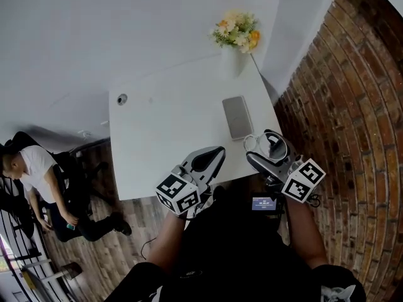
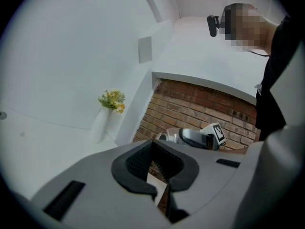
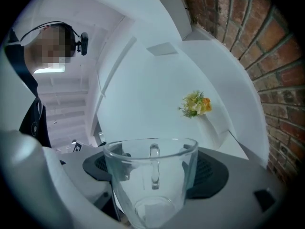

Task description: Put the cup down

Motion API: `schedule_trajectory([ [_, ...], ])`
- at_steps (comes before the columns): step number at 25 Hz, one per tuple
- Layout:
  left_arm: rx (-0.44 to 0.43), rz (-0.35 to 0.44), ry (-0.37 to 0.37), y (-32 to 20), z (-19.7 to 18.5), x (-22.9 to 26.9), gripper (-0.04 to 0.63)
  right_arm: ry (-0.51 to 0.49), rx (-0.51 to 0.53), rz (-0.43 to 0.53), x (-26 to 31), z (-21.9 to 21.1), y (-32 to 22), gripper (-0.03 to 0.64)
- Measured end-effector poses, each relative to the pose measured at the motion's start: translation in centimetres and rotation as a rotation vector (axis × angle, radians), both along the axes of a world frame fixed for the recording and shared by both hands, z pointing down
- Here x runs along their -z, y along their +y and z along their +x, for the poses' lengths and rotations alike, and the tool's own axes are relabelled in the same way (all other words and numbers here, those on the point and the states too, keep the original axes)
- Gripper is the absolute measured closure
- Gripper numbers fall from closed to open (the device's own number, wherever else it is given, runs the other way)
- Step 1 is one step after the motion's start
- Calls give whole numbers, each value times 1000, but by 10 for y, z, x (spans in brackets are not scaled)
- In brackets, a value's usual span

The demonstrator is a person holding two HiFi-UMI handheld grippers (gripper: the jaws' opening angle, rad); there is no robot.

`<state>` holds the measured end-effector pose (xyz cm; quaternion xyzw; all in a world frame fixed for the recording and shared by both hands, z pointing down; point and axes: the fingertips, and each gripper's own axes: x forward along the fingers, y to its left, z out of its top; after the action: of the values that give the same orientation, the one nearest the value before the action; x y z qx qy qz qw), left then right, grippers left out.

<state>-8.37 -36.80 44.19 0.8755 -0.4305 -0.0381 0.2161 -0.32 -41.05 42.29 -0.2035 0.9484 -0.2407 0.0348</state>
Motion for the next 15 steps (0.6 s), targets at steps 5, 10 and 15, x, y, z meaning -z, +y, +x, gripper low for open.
schedule_trajectory([
  [5,16,-12,12,-6,3,0,588,47,28,27,-15,-2,-12,187],
  [10,0,-28,25,-8,6,-4,543,165,72,96,-51,-12,-26,187],
  [15,31,-84,37,-4,3,-20,454,213,64,111,-94,-24,-50,187],
])
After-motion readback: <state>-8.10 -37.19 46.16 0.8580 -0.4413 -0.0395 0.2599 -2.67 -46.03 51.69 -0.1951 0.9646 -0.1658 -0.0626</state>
